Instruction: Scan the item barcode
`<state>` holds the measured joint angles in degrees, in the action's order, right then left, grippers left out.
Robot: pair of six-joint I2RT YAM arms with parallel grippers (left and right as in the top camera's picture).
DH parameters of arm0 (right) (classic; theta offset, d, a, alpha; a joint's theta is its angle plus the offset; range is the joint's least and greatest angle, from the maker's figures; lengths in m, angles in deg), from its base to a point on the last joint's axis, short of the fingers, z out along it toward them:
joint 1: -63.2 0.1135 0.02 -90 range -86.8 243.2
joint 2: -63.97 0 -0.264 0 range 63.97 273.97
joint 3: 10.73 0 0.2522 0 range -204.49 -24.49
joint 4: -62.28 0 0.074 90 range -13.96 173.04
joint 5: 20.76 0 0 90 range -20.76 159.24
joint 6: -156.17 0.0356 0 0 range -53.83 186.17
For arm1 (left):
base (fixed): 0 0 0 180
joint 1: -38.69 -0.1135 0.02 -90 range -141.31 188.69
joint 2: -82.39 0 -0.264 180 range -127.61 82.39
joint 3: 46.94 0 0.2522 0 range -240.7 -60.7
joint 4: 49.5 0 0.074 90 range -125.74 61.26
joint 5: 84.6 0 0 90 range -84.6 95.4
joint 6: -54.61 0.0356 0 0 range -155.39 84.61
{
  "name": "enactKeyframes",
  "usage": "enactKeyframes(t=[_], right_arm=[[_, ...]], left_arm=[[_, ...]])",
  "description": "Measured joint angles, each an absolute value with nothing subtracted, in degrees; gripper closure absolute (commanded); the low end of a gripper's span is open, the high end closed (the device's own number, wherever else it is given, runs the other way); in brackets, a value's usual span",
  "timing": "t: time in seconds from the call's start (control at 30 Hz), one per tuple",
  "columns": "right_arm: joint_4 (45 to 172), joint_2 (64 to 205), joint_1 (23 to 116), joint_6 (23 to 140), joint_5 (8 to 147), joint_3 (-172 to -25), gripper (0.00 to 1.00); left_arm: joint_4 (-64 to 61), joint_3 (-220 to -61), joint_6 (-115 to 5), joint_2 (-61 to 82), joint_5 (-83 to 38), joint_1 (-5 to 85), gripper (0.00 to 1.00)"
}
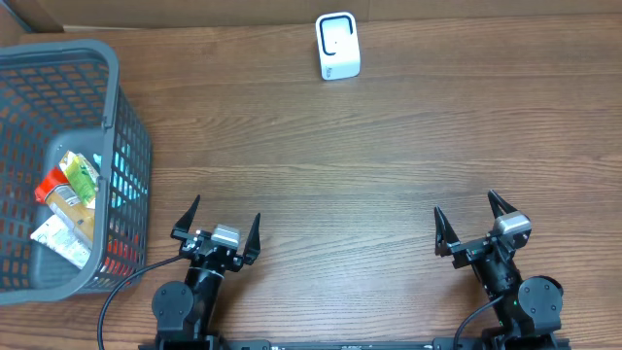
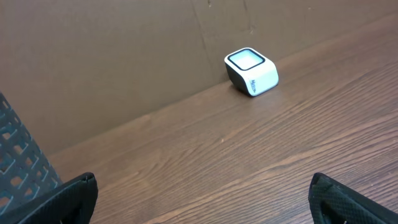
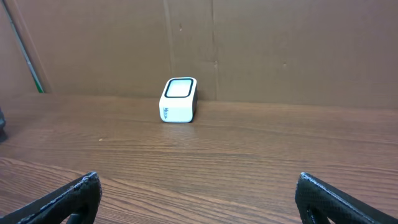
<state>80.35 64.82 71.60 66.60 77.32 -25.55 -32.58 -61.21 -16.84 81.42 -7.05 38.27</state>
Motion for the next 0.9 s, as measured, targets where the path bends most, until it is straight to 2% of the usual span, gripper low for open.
enactKeyframes(t=[0.3, 0.5, 0.7, 0.9], right_arm=[[80.38, 64.82, 71.6, 70.21, 78.19, -25.55, 0.0], [87.06, 65.49, 71.6, 71.95, 81.16, -30.95, 0.0], [98.23, 72.82, 71.6, 72.2, 83.5, -50.97, 0.0], [115.78, 89.58, 71.6, 72.13, 87.04, -74.34, 0.0]], left_arm=[[-33.37, -61.21, -19.11, 81.42, -8.77, 38.27, 0.0], [-24.87, -67.18, -23.84, 80.33, -11.26, 38.27, 0.0], [-13.65, -88.38, -25.52, 70.52, -12.16, 38.27, 0.0], [7.15, -115.57, -26.24, 51.81, -12.23, 38.27, 0.0]])
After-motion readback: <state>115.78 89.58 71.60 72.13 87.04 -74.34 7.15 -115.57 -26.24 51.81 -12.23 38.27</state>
